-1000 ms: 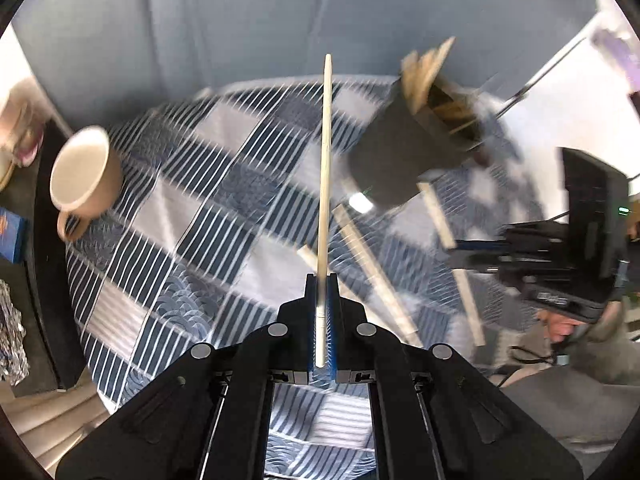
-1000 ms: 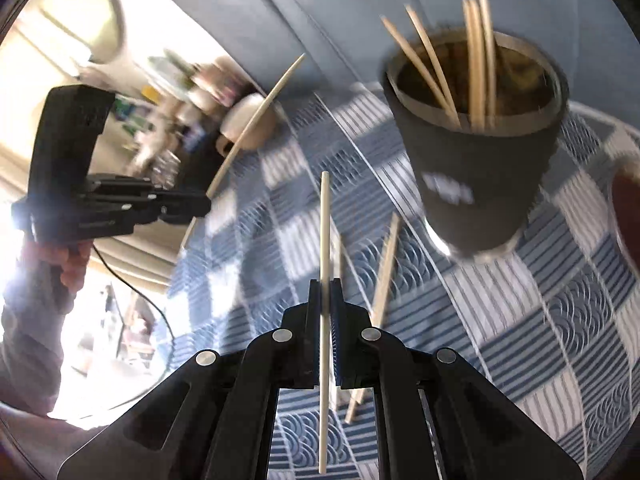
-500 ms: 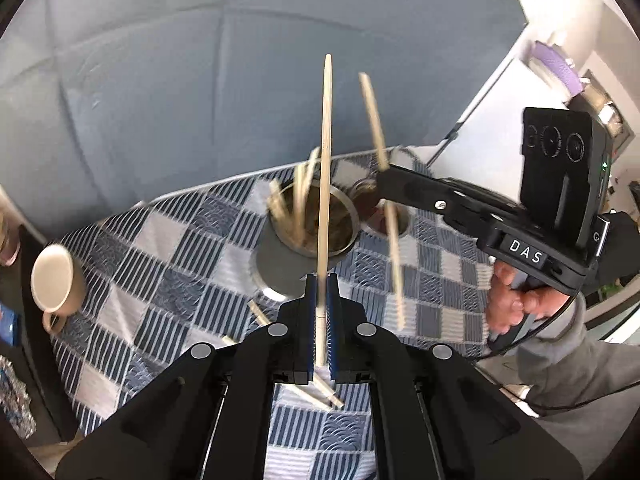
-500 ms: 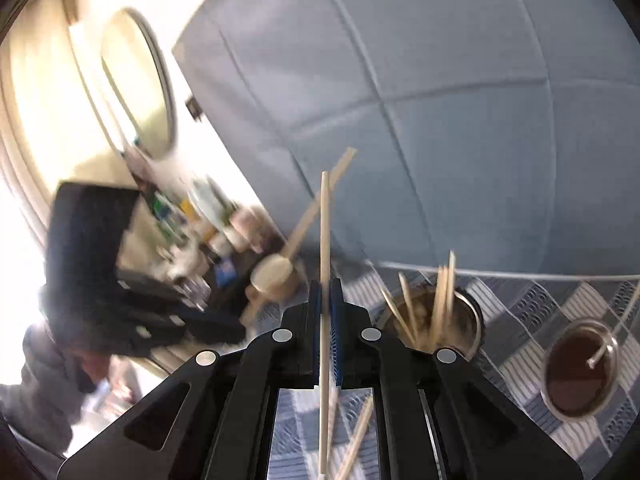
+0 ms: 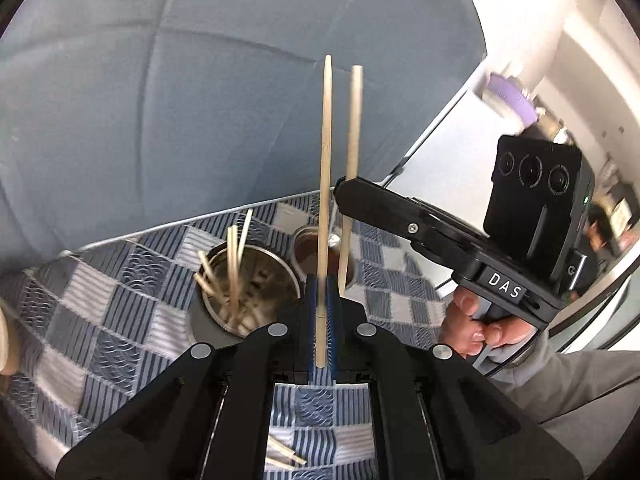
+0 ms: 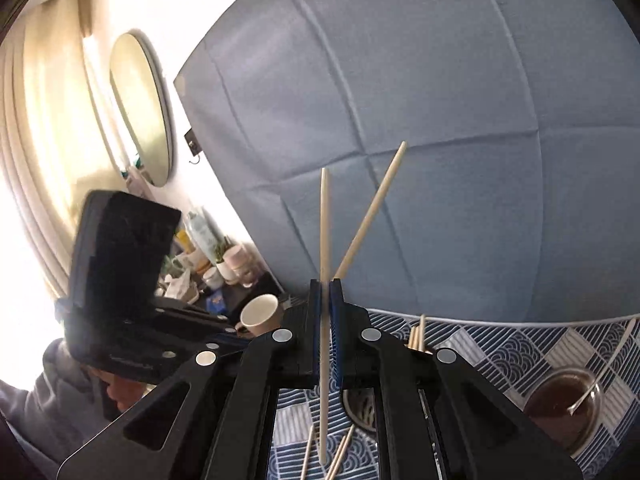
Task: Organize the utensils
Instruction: 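Lift both held chopsticks and carry them above the black cup, then lower the chopsticks into the black cup and open both tools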
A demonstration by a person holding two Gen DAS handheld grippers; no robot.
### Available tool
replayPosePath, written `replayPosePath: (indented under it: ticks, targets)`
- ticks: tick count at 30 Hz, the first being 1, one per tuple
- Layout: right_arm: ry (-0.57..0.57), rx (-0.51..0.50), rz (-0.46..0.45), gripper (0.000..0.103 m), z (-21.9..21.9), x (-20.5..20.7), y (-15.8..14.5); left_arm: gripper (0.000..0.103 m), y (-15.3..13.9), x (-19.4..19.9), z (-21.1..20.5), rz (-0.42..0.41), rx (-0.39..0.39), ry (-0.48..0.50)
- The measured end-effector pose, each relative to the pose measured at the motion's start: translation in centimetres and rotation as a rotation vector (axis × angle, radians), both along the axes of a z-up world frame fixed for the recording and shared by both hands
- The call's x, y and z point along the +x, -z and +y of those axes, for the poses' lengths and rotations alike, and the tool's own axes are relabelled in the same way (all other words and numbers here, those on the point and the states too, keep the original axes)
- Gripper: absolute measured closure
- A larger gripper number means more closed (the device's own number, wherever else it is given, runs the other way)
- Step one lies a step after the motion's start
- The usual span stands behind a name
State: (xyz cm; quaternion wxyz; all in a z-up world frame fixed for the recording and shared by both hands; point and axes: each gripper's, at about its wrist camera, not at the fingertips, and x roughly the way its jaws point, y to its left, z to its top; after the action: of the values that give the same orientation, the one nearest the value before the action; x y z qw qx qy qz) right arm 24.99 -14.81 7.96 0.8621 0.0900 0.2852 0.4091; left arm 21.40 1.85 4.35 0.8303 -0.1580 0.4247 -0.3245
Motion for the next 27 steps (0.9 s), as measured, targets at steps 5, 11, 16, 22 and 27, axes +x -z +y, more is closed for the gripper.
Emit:
replayPosePath:
  ticks: [5, 11, 16, 22, 27]
  targets:
    - [0.008, -0.022, 0.02, 0.098, -0.4, 2.5, 1.4, 0.098, 2.9, 2.1, 0.4, 0.037, -0.048, -0.009]
    - [0.033, -0.039, 0.058, 0.098, -0.4, 5.4, 3.4, 0.098, 6.1, 4.1, 0.2, 0.079, -0.038, 0.005]
    - [0.058, -0.019, 0.068, 0.098, -0.5, 6.6, 4.7, 0.098, 6.7, 4.3, 0.9, 0.093, 0.006, 0.01]
    - [0.056, -0.042, 0.103, 0.098, 0.4, 7.3, 6.6, 0.098, 7.5, 4.0, 2.0, 0.126, 0.04, -0.018]
    - [0.059, -0.071, 0.12, 0.094, 0.7, 6.7, 7.3, 0.086, 8.2, 3.6, 2.6, 0.167, 0.063, -0.049]
